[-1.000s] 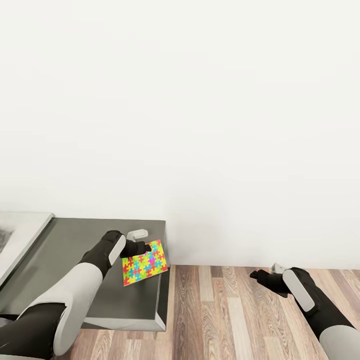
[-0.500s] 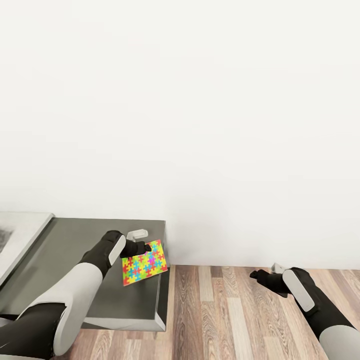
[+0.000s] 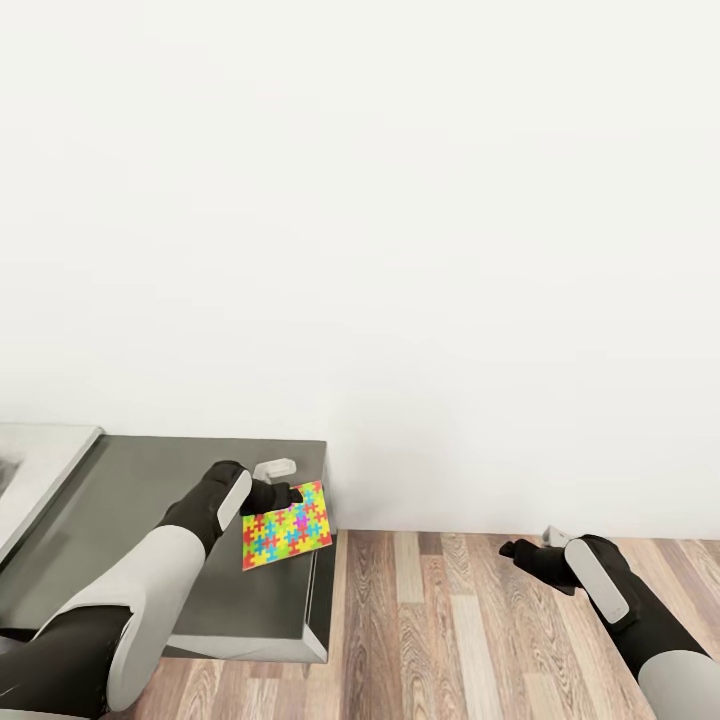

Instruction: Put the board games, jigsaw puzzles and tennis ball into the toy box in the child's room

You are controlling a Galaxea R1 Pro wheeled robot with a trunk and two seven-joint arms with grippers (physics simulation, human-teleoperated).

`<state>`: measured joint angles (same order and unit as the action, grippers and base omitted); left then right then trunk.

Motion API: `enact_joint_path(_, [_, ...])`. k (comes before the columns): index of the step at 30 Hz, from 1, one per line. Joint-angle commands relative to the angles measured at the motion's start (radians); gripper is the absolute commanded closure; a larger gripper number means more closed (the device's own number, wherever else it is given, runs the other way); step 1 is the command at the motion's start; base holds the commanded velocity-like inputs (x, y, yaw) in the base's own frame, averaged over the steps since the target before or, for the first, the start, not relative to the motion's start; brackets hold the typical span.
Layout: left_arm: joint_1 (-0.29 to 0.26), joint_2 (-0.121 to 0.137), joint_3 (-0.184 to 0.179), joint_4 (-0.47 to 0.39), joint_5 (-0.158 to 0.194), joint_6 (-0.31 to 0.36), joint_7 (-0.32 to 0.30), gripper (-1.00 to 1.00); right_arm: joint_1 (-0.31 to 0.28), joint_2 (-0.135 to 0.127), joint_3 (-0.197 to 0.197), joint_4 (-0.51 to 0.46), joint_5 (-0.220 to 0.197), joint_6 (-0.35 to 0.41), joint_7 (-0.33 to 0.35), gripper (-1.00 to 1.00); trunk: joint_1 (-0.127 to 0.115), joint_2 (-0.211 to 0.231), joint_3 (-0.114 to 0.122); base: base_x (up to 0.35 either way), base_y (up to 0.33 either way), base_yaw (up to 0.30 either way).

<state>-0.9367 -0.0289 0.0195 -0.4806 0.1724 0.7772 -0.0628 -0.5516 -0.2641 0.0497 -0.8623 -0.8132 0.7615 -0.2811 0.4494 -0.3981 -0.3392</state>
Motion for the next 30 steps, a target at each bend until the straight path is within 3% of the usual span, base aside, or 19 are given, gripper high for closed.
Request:
enact_joint_path(1, [-0.001,0.000,0.002,-0.001,0.003,0.005,0.000,-1.00,-0.001,-0.001,0.004,-0.001,-0.011,0.001,-0.010,-1.00,0.001,-0.002,-0.002,0.000,0.000,0.000])
enact_joint_path(24, [-0.001,0.003,0.006,-0.002,0.003,0.005,-0.002,-1.00,-0.001,-0.001,0.004,-0.001,-0.011,0.001,-0.010,-1.00,0.001,-0.002,-0.002,-0.011,-0.045,0.000])
enact_joint_path(28, [0.000,0.016,0.011,-0.029,0.004,-0.001,-0.048,-1.00,-0.001,-0.001,0.004,-0.001,-0.011,0.001,-0.010,-1.00,0.001,-0.002,-0.002,0.000,0.000,0.000])
enact_joint_path(30, [0.001,0.028,0.012,-0.072,0.003,-0.023,-0.101,-1.00,-0.001,-0.001,0.004,-0.001,-0.011,0.001,-0.010,-1.00,0.001,-0.002,-0.002,0.000,0.000,0.000])
